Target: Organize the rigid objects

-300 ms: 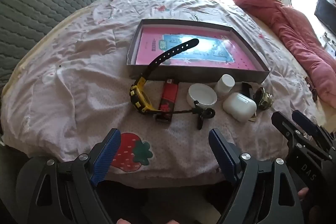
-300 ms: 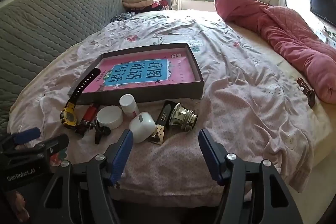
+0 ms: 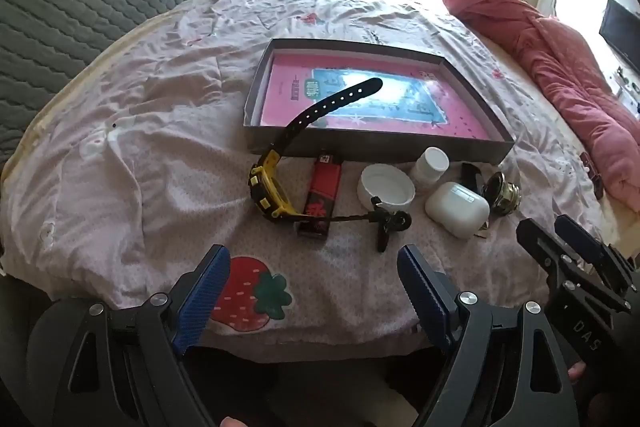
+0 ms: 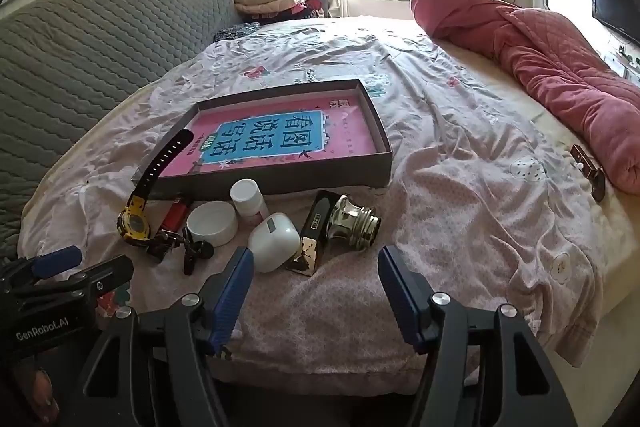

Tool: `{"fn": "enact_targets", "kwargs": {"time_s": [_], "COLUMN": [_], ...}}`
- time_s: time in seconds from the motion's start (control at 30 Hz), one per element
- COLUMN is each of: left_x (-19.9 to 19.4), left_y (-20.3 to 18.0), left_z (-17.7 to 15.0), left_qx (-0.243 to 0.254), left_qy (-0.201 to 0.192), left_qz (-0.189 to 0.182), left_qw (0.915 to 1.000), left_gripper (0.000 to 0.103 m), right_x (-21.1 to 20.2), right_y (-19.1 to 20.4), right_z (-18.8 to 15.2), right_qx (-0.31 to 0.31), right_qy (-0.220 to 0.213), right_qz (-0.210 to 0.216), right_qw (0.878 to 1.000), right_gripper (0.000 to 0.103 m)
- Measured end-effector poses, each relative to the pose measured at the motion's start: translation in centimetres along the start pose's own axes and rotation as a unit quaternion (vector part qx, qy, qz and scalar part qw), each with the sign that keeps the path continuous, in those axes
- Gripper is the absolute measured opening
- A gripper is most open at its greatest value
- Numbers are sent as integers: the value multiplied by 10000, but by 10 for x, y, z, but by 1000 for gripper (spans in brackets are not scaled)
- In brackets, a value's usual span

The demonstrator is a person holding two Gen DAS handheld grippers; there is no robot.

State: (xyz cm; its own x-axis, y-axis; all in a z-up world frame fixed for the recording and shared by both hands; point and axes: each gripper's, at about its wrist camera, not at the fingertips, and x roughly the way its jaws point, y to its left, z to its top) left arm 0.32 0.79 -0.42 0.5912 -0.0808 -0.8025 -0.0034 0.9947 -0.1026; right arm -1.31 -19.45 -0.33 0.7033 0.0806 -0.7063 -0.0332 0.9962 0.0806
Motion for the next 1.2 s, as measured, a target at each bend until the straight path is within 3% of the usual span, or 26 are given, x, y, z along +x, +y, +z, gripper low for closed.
{"fn": "enact_targets", "kwargs": {"time_s": [1.2], "left_x": [-5], "left_y": [-2], "left_z": [0], "left_qx": [101], "left_qy": [-152], "left_qz": [48], "left_qw": [9998], "left_gripper": [86], "right_x": [-6], "right_y": [11], "right_z": [1], "right_qx": [-305], "right_qy": [-170], "right_qz": [-75], "right_qw": [9994], "right_gripper": [64]}}
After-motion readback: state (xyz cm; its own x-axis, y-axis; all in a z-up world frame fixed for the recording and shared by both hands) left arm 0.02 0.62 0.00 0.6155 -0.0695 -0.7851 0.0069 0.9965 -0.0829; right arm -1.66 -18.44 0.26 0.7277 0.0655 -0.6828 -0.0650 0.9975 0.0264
